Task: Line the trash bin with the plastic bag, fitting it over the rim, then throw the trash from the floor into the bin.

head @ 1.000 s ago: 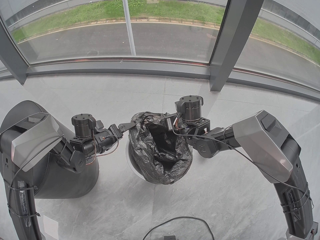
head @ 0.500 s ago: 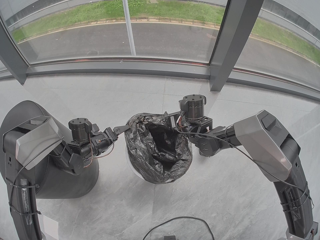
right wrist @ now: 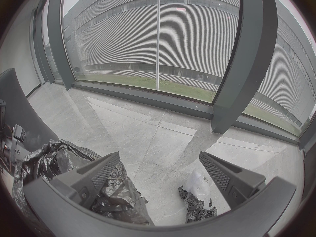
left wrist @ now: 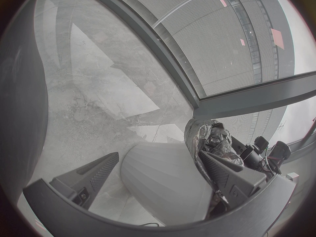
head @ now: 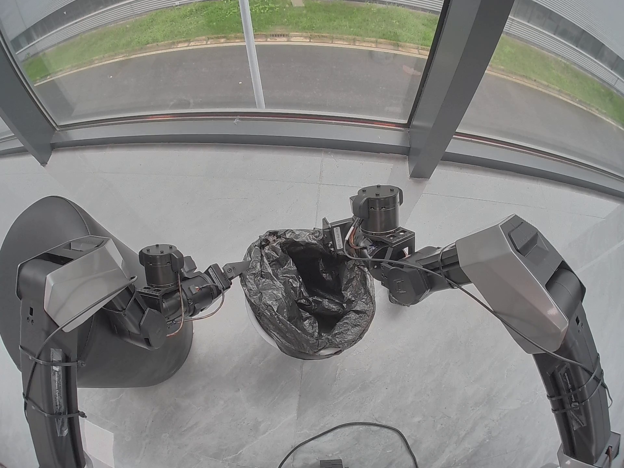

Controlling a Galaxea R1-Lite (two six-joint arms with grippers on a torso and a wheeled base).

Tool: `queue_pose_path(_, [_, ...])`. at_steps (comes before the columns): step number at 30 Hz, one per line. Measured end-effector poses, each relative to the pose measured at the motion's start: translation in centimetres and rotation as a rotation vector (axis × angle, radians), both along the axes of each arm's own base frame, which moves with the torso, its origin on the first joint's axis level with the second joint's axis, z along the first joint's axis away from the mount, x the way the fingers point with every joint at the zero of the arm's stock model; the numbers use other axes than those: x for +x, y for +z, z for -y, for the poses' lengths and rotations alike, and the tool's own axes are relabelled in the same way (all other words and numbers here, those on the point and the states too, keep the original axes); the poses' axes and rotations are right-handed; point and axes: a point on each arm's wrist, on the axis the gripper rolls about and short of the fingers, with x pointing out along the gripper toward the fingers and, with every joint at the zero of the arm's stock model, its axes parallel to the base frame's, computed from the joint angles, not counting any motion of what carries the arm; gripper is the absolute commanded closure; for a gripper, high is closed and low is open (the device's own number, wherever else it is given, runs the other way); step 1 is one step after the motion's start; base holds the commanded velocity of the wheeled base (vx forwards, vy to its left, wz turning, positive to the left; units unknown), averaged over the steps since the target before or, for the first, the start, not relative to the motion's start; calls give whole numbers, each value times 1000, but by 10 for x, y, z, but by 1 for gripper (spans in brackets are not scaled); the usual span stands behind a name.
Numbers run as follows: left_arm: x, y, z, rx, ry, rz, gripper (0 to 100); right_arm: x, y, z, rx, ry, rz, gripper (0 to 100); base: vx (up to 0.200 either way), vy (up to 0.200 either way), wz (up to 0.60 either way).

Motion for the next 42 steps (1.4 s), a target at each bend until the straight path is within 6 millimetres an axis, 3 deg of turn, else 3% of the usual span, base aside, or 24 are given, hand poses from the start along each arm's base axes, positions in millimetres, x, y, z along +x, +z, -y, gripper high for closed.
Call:
queue_pose_path(12, [-1,-17,0,25,-10,-35,0,1,3,2,11,-6,3,0,0,0,0])
queue_pose_path(21, [-14,-11,-3,42,25,-54,0,-10,26,3,34,-1,9,0,0,0,0])
queue_pose_path(29, [-60,-2,-10,63,39,-129,0,-35,42,-2,27,34,-17,0,0,0,0])
queue_pose_path(33, [-88,17,-8,67,26,-118,0,-46,50,4,59,31,-33,0,0,0,0])
queue_pose_path(37, [-116,44,6,64,-29,-67,0,-53,47,32,92,-16,-82,0,0,0,0])
queue_pose_path(42, [-145,65,25,59,-110,-25,0,-60,38,74,141,-68,-98,0,0,0,0])
